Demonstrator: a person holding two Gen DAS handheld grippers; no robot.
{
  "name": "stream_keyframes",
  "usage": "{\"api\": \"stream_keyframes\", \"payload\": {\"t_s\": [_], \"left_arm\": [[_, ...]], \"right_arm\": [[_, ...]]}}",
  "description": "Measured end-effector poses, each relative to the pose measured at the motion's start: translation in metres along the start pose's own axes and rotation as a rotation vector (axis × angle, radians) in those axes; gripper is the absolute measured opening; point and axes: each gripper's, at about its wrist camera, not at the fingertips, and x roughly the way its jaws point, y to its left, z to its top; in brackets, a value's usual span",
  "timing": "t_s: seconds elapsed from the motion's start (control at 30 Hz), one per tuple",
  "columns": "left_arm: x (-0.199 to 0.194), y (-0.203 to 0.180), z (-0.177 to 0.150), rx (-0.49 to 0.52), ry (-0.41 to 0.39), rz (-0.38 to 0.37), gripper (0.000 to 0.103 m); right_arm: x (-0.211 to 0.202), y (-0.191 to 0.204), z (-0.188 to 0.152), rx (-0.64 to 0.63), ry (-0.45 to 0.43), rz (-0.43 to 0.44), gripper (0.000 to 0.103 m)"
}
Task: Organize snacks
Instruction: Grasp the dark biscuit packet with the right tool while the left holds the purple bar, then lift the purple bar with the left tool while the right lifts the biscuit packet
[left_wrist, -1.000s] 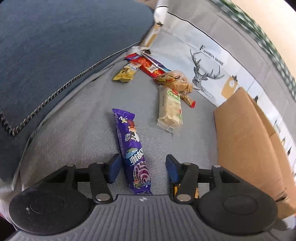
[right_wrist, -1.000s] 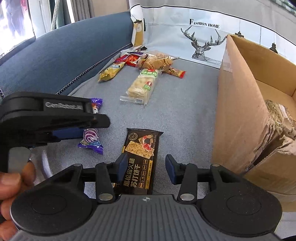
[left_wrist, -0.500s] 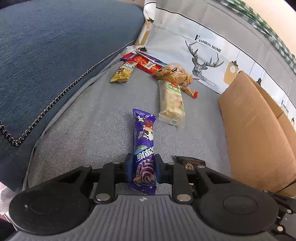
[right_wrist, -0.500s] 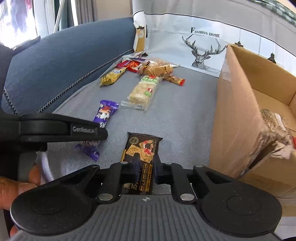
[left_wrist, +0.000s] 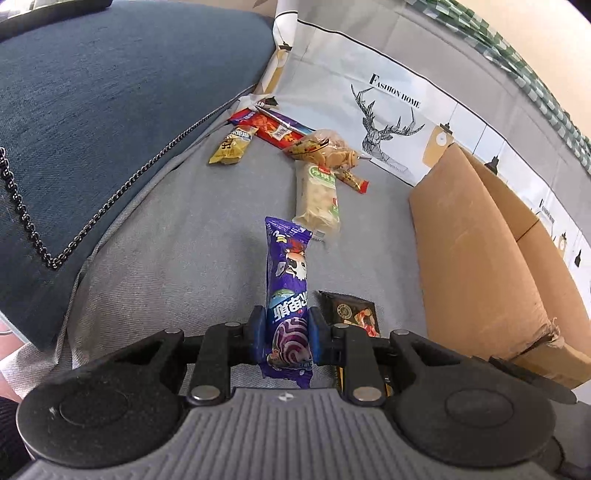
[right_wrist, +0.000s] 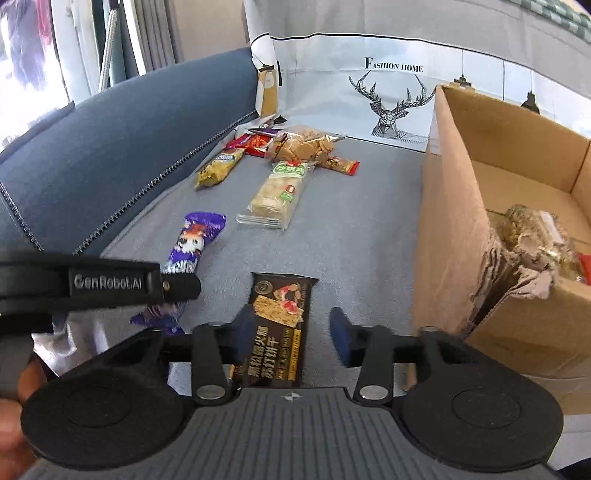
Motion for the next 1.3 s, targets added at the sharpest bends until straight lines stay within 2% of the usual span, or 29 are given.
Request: {"api": "stream_keyframes", "payload": {"t_s": [0.13, 0.27, 0.37, 0.43, 0.5, 0.7, 0.83, 1.0, 1.3], "left_arm": [[0.009, 0.000, -0.001, 0.002, 0.044, 0.016, 0.026], [0.017, 0.001, -0.003, 0.003, 0.074, 0.038, 0.029], [0.019, 0.001, -0.003, 0.004, 0.074, 0.043, 0.032], [0.019, 0.001, -0.004, 0.006, 0.073, 0.044, 0.036], [0.019, 0.000, -0.004, 0.008, 0.067, 0.043, 0.040], [0.016, 0.002, -0.003, -0.011, 0.058, 0.042, 0.043], [0.016, 0.001, -0.003, -0.003, 0.057, 0.041, 0.045], [0.017, -0.004, -0.004, 0.028, 0.053, 0.051, 0.050], [0.021, -0.009, -0.006, 0.061, 0.046, 0.063, 0.051]], "right_arm": [[0.010, 0.004, -0.001, -0.017, 0.021, 0.021, 0.062], [0.024, 0.012, -0.005, -0.061, 0.057, 0.010, 0.064], [0.032, 0.016, -0.009, -0.097, 0.085, -0.023, 0.061], [0.031, 0.016, -0.009, -0.104, 0.079, -0.019, 0.043], [0.030, 0.017, -0.009, -0.115, 0.075, -0.024, 0.041], [0.018, 0.017, -0.007, -0.119, 0.050, -0.059, 0.041], [0.025, 0.014, -0.010, -0.122, 0.105, -0.082, 0.041], [0.024, 0.015, -0.010, -0.119, 0.105, -0.086, 0.041], [0.024, 0.015, -0.010, -0.118, 0.103, -0.082, 0.041]]}}
